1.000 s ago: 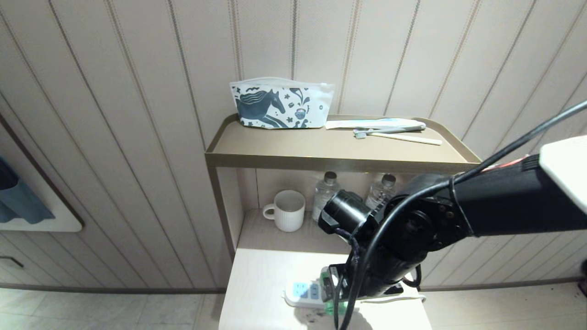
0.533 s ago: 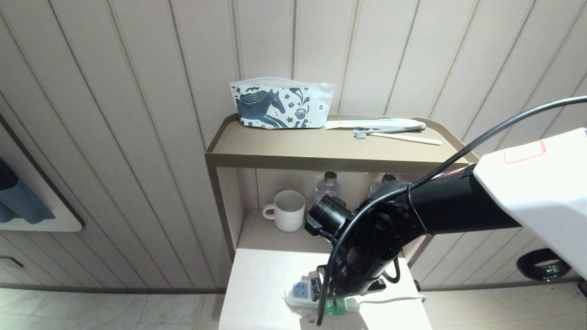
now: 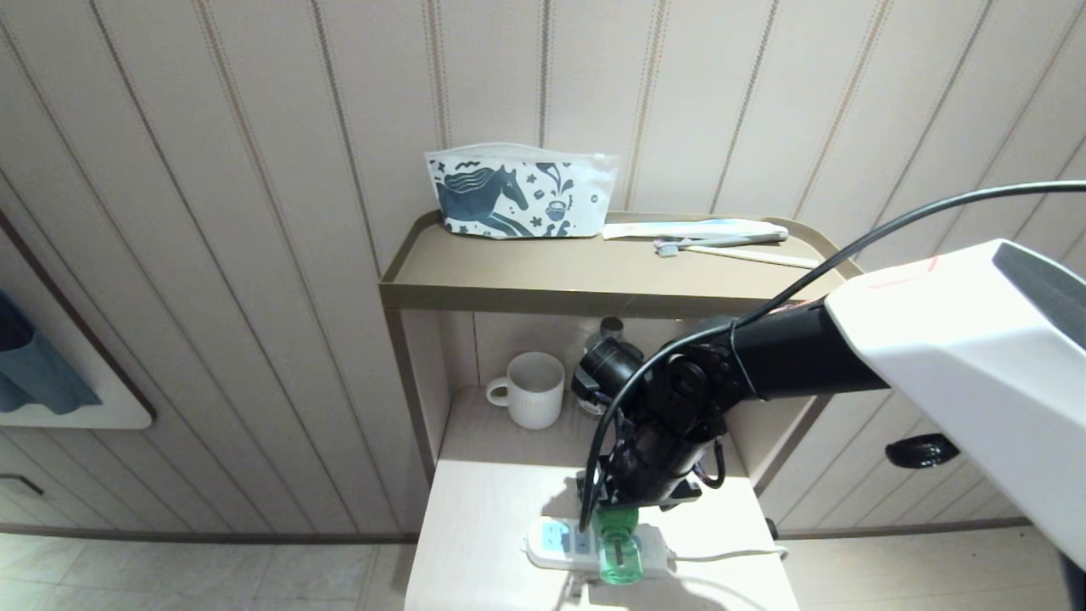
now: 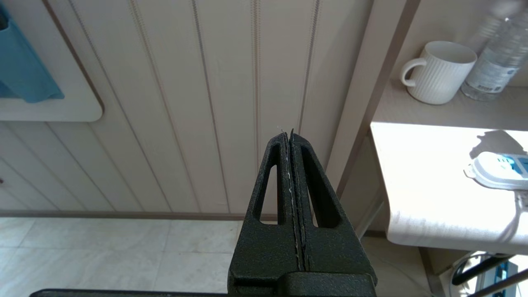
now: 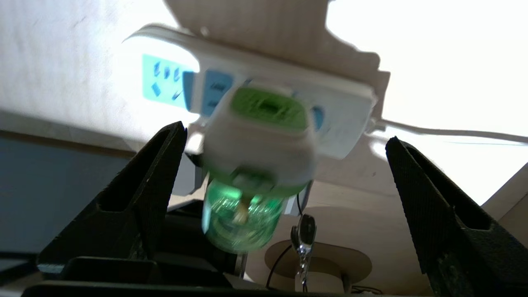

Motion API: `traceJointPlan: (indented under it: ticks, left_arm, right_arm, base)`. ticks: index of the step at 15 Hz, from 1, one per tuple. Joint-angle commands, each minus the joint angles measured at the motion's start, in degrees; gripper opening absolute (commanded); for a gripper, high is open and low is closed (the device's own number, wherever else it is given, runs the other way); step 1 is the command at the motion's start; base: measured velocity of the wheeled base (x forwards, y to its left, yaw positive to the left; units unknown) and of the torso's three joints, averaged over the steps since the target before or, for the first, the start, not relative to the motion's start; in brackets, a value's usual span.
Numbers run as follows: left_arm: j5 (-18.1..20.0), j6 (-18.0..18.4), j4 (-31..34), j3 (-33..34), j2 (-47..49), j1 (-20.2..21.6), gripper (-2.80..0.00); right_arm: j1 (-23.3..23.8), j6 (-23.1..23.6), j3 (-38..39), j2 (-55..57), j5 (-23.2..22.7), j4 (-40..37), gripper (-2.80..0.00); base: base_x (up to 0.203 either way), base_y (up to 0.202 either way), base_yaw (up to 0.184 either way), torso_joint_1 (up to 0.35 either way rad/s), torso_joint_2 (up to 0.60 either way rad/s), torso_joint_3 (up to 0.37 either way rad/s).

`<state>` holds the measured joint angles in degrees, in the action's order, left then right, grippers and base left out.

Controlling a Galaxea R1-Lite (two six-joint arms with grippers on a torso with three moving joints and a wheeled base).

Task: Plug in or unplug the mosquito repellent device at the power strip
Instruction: Hold the socket with your left hand and unplug it with your right hand

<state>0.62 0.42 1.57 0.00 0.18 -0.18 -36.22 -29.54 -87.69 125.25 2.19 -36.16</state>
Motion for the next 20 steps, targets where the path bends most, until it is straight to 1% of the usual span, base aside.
traceJointPlan:
  ticks: [1,17,18,20]
  left_arm:
    - [-0.01,0.02,0.01,0.00,-0.01,0.01,-2.80]
    - [-0.01,0.02,0.01,0.00,0.04,0.01,-2.80]
    - [-0.01,0.02,0.01,0.00,-0.01,0.01,-2.80]
    - [-0.01,0.02,0.01,0.00,0.00,0.01,-2.80]
  right_arm:
    - [0.45,-0.08,-0.90,1.80,0.00,-0.14,0.00]
    - [-0.78,-0.23,-1.52,4.57,0.35,-0.05,0.00]
    - [-0.78,-0.26,-1.52,4.57,0.35,-0.05,-2.80]
    - [-0.79,-0.26,-1.35,4.53,0.80,-0.09,-2.80]
  base:
    - [0.000,0.000,0.000,0.000,0.00,0.000]
    - [0.000,0.000,0.000,0.000,0.00,0.000]
    - [0.000,0.000,0.000,0.000,0.00,0.000]
    - [0.000,0.000,0.000,0.000,0.00,0.000]
